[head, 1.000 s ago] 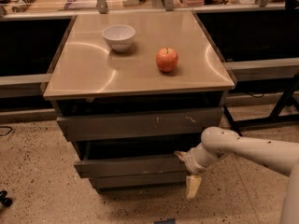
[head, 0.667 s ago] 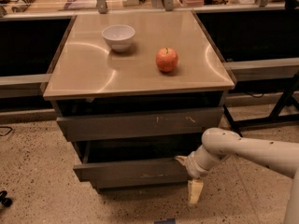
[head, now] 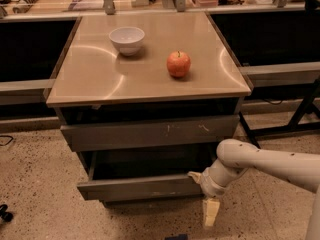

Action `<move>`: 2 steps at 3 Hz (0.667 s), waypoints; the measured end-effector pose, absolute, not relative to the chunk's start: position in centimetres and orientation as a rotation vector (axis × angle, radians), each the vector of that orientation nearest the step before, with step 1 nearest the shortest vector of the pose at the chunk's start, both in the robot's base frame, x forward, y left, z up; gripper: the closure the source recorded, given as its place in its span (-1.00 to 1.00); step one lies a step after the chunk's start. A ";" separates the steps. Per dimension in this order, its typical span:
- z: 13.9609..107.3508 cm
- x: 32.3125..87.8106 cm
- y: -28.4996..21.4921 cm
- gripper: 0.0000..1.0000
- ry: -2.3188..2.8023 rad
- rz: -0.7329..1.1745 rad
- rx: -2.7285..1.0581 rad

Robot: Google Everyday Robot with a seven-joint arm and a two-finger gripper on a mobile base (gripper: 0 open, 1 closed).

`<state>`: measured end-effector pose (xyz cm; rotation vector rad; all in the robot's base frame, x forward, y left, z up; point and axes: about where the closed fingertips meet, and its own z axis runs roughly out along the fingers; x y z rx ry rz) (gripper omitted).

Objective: Open middle drawer

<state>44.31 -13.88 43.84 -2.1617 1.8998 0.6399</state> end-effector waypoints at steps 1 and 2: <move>44.1 42.2 -14.3 -1.00 1.949 0.712 -2.165; 44.7 42.2 -14.3 -1.00 1.950 0.712 -2.165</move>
Offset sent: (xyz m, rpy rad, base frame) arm -0.0912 -0.0147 0.0226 -0.0455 0.2828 -0.0325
